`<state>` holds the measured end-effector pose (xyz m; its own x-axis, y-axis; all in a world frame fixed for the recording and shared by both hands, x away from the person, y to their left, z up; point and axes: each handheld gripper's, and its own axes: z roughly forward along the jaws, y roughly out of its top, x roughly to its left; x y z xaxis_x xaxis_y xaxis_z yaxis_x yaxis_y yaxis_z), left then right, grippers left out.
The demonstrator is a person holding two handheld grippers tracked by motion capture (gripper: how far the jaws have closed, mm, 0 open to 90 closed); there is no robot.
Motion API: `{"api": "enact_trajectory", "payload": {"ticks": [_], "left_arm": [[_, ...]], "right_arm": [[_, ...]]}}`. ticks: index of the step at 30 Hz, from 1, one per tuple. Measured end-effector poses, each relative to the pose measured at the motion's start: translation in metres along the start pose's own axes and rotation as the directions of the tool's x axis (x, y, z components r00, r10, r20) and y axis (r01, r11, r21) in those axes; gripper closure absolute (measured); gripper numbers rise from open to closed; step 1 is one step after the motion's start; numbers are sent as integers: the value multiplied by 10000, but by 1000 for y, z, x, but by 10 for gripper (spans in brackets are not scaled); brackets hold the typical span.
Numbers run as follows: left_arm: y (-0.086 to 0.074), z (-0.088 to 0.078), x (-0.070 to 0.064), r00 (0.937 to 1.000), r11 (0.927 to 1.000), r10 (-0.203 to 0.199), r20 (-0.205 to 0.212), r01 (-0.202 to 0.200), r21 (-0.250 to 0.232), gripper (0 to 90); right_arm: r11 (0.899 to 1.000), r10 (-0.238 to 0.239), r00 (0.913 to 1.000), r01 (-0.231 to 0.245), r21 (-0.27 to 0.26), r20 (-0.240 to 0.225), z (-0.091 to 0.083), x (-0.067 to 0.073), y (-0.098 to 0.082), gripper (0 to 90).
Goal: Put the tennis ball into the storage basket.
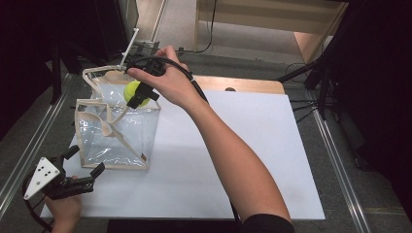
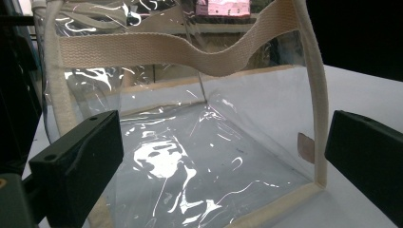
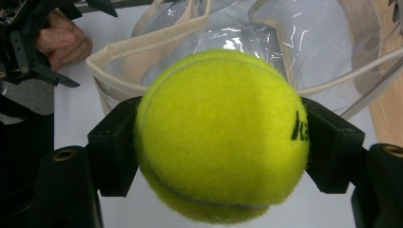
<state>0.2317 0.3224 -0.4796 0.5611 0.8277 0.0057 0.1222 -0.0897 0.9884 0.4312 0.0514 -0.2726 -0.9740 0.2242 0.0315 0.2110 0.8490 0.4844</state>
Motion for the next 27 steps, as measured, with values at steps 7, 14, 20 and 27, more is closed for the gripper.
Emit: {"api": "enact_trajectory", "payload": {"ticks": [7, 14, 20, 27], "left_arm": [[0, 0, 1, 10000, 10000, 32, 20, -32, 16, 0], [0, 0, 0, 10000, 10000, 1, 24, -1, -2, 0], [0, 0, 1, 10000, 10000, 10, 30, -10, -5, 0], [0, -1, 1, 10000, 9999, -71, 48, 72, -91, 0]], "right_arm": [[10000, -49, 10000, 49, -67, -12, 0, -1, 11, 233], [9998, -187, 9998, 187, 33, 8, 3, -1, 22, 233], [9997, -238, 9997, 237, -77, -57, 3, 0, 30, 233], [9995, -305, 9995, 305, -48, -69, 10, 0, 41, 233]]}}
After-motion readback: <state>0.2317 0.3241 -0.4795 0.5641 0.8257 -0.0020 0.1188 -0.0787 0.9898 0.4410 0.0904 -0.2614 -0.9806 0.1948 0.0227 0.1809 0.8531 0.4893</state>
